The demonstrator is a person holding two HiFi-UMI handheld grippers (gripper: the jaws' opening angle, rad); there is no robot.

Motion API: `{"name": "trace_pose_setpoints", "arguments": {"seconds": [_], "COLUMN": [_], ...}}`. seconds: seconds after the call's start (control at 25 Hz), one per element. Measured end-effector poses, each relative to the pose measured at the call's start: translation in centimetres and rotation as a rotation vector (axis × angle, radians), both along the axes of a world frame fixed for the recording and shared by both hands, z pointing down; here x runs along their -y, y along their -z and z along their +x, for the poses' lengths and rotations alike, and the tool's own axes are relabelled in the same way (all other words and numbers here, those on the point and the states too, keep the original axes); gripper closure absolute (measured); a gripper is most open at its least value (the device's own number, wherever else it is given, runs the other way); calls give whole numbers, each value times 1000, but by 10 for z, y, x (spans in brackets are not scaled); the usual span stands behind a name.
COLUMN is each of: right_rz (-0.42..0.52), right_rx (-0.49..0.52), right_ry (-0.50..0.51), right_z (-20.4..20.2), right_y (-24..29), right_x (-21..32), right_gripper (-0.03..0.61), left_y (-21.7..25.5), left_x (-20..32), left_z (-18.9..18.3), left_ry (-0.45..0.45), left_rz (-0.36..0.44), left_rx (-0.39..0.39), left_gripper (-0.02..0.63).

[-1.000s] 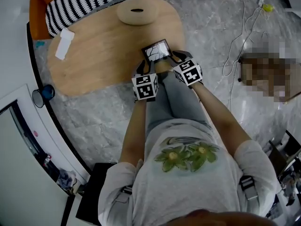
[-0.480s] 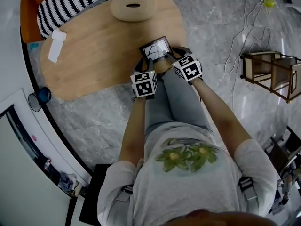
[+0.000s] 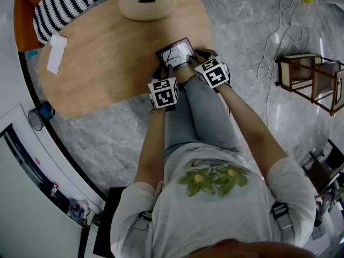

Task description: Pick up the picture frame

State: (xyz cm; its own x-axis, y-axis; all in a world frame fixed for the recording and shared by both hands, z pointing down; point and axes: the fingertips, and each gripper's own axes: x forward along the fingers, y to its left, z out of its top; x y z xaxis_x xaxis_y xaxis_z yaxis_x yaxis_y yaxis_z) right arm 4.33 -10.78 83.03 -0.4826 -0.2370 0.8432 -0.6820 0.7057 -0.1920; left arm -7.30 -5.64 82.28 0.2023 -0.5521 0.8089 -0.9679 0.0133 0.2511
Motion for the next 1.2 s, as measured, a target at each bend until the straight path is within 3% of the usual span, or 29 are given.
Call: {"name": "trace_pose_setpoints", "arguments": {"seconds": [0.96,1.2], "right_rz": [-6,13], "right_rx": [-2,-16], "right_ry": [-27,-49], "right_z": [2,5], "right_y": [-31,-31], "right_x": [-4,-2], "right_gripper": [449,489], "left_y": [-43,-40], "left_x": [-3,-2], "left_z": [-5,-5], "left_ry": [27,11], "left_rz": [-67,-67], "left_rx": [-14,-9], "left_gripper": [476,480]}}
